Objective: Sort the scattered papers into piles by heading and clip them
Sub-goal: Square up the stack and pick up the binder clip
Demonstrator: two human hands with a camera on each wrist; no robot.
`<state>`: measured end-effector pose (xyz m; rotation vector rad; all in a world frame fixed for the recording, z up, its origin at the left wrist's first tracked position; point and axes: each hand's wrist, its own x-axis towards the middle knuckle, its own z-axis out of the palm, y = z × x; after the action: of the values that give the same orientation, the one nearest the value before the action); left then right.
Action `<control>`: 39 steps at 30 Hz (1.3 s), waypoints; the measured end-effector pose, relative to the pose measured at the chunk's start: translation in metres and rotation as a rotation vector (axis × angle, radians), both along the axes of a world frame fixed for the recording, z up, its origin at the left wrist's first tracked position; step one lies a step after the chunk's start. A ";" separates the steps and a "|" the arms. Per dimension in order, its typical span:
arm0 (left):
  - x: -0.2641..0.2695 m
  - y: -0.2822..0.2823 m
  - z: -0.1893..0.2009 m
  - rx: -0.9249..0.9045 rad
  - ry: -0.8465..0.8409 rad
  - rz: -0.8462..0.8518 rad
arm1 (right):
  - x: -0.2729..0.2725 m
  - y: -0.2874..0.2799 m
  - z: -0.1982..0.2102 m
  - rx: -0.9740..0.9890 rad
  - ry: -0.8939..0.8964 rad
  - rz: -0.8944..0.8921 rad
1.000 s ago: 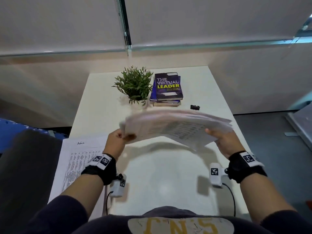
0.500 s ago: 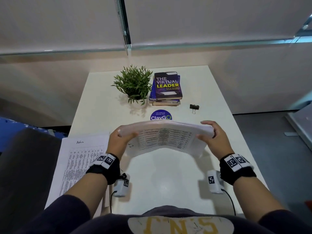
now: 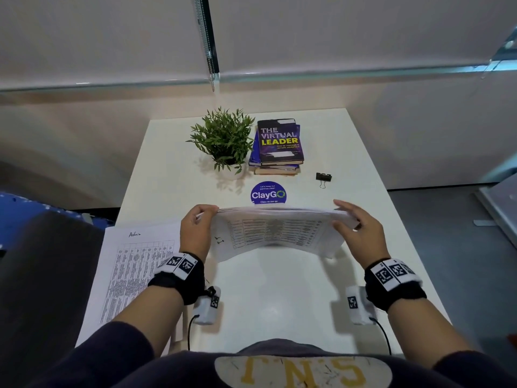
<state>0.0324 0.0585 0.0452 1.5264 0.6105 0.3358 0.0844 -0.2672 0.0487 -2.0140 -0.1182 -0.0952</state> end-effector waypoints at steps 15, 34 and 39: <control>-0.006 0.011 -0.002 -0.022 0.036 -0.117 | 0.012 0.008 -0.018 0.393 0.371 -0.058; -0.015 -0.004 -0.023 0.003 0.335 -0.186 | -0.002 0.008 -0.052 0.360 0.562 0.010; -0.008 -0.007 0.006 0.110 0.274 -0.273 | 0.017 -0.006 -0.023 0.064 0.435 -0.180</control>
<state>0.0247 0.0518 0.0516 1.7529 0.5941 -0.0515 0.1014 -0.2735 0.0257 -1.9329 0.3386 0.2222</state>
